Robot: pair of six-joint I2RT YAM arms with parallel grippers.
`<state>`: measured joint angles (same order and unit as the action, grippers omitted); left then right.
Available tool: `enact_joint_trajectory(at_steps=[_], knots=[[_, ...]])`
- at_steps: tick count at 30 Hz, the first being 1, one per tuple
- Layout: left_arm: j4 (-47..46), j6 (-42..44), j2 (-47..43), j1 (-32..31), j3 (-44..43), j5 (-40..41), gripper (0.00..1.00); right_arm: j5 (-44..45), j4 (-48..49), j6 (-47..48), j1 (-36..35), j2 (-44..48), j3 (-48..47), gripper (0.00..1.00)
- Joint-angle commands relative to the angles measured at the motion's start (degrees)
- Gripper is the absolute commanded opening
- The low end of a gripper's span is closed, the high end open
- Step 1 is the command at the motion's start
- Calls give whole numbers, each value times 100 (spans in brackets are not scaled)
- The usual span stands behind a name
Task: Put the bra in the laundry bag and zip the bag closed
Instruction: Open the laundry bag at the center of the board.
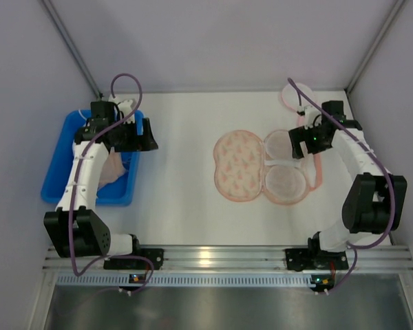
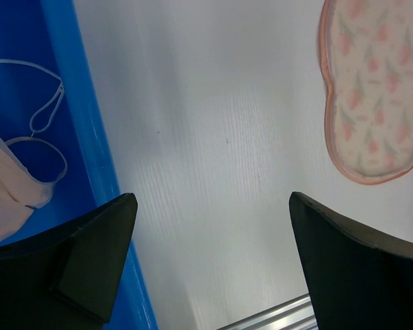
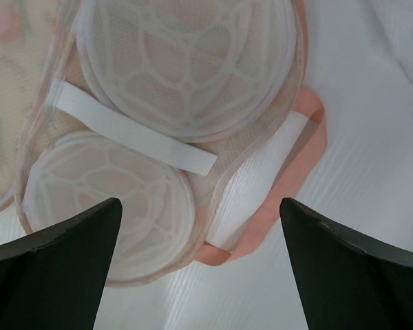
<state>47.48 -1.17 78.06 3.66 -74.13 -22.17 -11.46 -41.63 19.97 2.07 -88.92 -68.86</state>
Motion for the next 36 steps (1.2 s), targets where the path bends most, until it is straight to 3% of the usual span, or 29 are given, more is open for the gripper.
enact_joint_trajectory(at_steps=[1,4,9,15,24,28,32,36], knots=[[-266,205,-28,21,-146,-165,98,-521,-205,306,57,244,-567,99],[-266,144,-19,29,-146,-278,98,-822,-372,446,-162,131,-462,95],[-126,-173,200,82,-497,-455,98,-595,-382,499,-987,-555,-207,93],[208,-375,613,310,-1209,644,98,-199,-74,228,-1585,-1583,-320,91],[376,-51,1518,1979,-1666,819,98,-224,717,-897,-1929,-3007,-1514,91],[358,345,1887,2200,-1815,1170,96,-557,533,-1021,-1982,-3420,-2227,92],[305,714,2213,2297,-2026,1268,89,-927,401,-907,-1982,-3307,-2650,99],[314,1223,2319,2297,-1940,1206,82,-1252,270,-793,-1938,-2824,-2703,99]])
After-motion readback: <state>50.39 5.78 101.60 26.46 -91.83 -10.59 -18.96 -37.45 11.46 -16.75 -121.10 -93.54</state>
